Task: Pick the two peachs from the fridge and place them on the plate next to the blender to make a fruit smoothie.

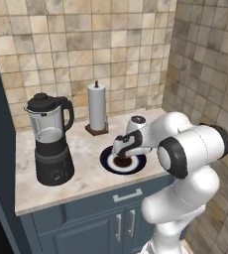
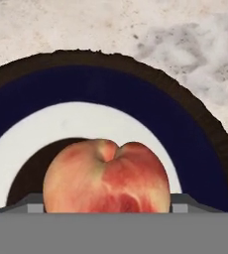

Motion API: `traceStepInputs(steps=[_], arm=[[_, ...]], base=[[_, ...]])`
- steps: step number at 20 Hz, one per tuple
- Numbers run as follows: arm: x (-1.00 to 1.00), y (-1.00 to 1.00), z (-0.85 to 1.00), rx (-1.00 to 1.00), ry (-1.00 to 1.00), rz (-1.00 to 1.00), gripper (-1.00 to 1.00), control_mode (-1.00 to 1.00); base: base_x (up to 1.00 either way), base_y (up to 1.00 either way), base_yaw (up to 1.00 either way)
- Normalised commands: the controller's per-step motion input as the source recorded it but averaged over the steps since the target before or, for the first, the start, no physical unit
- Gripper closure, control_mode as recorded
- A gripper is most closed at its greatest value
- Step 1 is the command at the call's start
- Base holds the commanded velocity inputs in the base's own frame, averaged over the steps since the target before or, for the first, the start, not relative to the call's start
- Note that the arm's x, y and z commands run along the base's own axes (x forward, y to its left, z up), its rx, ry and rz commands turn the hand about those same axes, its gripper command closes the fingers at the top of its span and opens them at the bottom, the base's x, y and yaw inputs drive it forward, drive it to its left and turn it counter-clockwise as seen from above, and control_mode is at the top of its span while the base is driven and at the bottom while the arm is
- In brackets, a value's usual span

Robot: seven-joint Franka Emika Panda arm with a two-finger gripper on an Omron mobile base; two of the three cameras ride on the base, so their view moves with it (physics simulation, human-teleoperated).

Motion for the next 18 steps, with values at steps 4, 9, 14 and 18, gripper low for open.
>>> traceStepInputs(steps=[4,9,14,18], arm=[[-0.04,0.0,0.33,0.0,0.0,0.0,-1.0,-1.0],[-0.4,0.0,0.76,0.0,-0.02,0.0,-1.0,-1.0],[-0.92,-0.11,0.92,0.0,-0.01,0.0,-1.0,-1.0],[-1.0,-0.18,0.89,0.0,0.0,-0.04,-1.0,-1.0]], base=[[0.0,0.0,0.0],[0.0,0.0,0.0],[0.0,0.0,0.0],[0.0,0.0,0.0]])
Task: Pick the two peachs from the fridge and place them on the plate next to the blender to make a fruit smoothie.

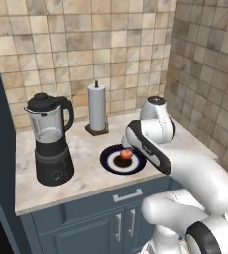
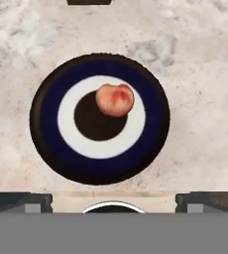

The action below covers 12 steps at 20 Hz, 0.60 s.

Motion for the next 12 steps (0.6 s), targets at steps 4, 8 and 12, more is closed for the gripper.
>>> traceStepInputs(steps=[4,8,12], arm=[[-1.0,-0.28,0.79,0.0,-0.06,-0.04,-1.0,-1.0],[-1.0,-0.23,0.74,0.0,-0.11,-0.04,-1.0,-1.0],[-1.0,-0.23,0.61,0.0,-0.1,-0.02,-1.0,-1.0]], base=[[0.0,0.0,0.0],[0.0,0.0,0.0],[0.0,0.0,0.0]])
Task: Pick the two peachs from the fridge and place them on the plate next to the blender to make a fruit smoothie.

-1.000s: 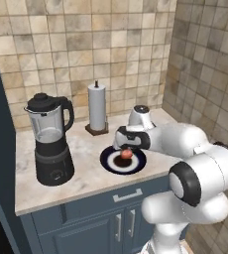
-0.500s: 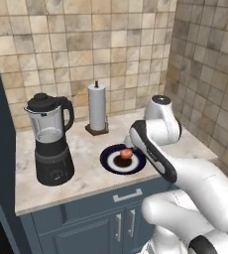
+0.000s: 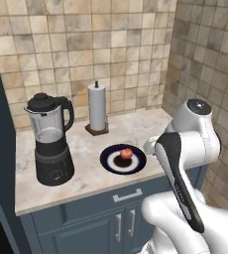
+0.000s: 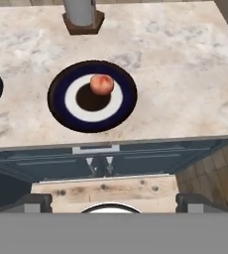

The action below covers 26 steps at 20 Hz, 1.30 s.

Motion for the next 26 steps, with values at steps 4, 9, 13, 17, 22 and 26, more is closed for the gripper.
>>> traceStepInputs(steps=[4,9,13,17,22,26], arm=[[-1.0,-0.22,0.4,0.0,-0.09,-0.01,-1.0,-1.0],[-0.2,-0.06,0.02,0.0,-0.03,0.0,-1.0,1.0],[0.0,0.0,0.0,0.0,0.0,0.0,-1.0,1.0],[0.0,0.0,0.0,0.0,0.0,0.0,-1.0,1.0],[0.0,0.0,0.0,0.0,0.0,0.0,-1.0,1.0],[0.0,0.0,0.0,0.0,0.0,0.0,-1.0,1.0]], base=[[0.0,0.0,0.0],[-0.8,-0.22,0.0],[-1.0,-0.2,0.0],[-1.0,-0.02,0.04],[-1.0,0.07,0.11],[-1.0,0.8,0.18]])
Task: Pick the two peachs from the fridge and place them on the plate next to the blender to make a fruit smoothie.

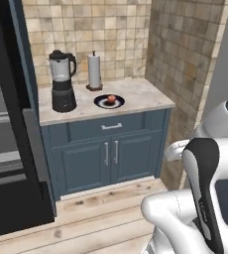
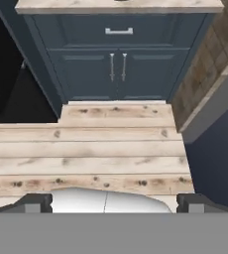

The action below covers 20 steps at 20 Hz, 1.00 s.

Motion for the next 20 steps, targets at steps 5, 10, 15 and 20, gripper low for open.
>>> traceStepInputs(steps=[5,10,15,20], arm=[[0.0,0.0,0.0,0.0,0.0,0.0,-1.0,1.0],[0.0,0.0,0.0,0.0,0.0,0.0,-1.0,1.0],[0.0,0.0,0.0,0.0,0.0,0.0,-1.0,1.0],[0.0,0.0,0.0,0.0,0.0,0.0,-1.0,1.0]], base=[[-1.0,1.0,0.22],[-0.91,1.0,0.24],[-0.59,1.0,0.15],[0.35,0.98,0.01]])
